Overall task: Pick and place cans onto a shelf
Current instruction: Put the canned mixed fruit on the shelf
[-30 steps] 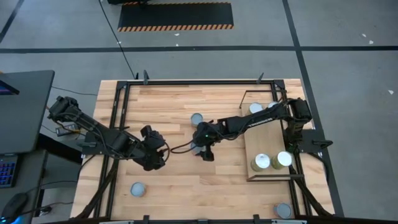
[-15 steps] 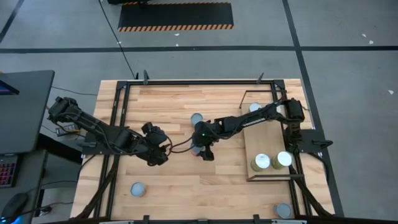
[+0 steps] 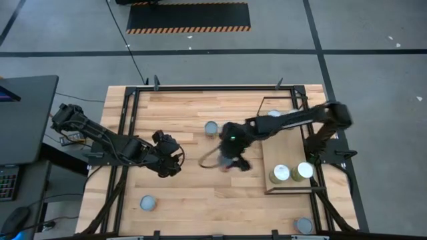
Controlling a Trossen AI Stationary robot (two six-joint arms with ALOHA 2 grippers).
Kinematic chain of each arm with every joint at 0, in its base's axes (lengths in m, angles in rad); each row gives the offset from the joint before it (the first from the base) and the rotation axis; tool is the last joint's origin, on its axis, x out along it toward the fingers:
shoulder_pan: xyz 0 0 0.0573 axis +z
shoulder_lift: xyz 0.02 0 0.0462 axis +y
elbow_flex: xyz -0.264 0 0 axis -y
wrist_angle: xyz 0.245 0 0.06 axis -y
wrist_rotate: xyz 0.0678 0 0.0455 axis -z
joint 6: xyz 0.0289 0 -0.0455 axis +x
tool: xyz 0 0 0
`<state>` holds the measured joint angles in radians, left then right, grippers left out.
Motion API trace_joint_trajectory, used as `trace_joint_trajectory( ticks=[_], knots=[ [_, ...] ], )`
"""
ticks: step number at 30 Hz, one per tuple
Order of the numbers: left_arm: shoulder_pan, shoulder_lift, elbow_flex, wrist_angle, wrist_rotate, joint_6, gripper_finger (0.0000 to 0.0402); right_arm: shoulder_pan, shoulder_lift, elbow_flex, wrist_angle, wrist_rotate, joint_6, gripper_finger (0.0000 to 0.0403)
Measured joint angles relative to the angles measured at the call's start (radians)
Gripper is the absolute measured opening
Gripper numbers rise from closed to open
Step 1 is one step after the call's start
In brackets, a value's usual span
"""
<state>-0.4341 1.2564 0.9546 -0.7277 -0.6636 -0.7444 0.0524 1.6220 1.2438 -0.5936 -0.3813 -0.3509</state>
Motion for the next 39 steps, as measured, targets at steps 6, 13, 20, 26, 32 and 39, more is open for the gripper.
trace_joint_trajectory(
  ticks=[6,13,20,26,32,39],
  knots=[
    [0.035,0.0,0.0,0.014,-0.002,0.0,0.0192,0.044,-0.24,0.0,-0.482,0.135,-0.357,0.0298],
    [0.097,0.0,0.0,0.096,-0.002,-0.001,0.0192,0.036,-0.384,-0.049,-0.68,0.184,-0.505,0.0292],
    [0.137,0.0,0.0,0.232,-0.002,-0.001,0.0192,-0.049,-0.464,-0.277,-0.567,0.127,-0.613,0.0293],
    [0.141,0.0,0.0,0.289,-0.002,-0.002,0.0192,-0.119,-0.478,-0.387,-0.482,0.124,-0.645,0.0292],
    [0.141,0.0,0.0,0.32,-0.002,-0.003,0.0192,-0.181,-0.481,-0.421,-0.469,0.085,-0.662,0.0299],
    [0.141,0.0,0.0,0.321,-0.002,-0.003,0.0192,-0.205,-0.481,-0.408,-0.515,0.117,-0.641,0.033]
  ],
)
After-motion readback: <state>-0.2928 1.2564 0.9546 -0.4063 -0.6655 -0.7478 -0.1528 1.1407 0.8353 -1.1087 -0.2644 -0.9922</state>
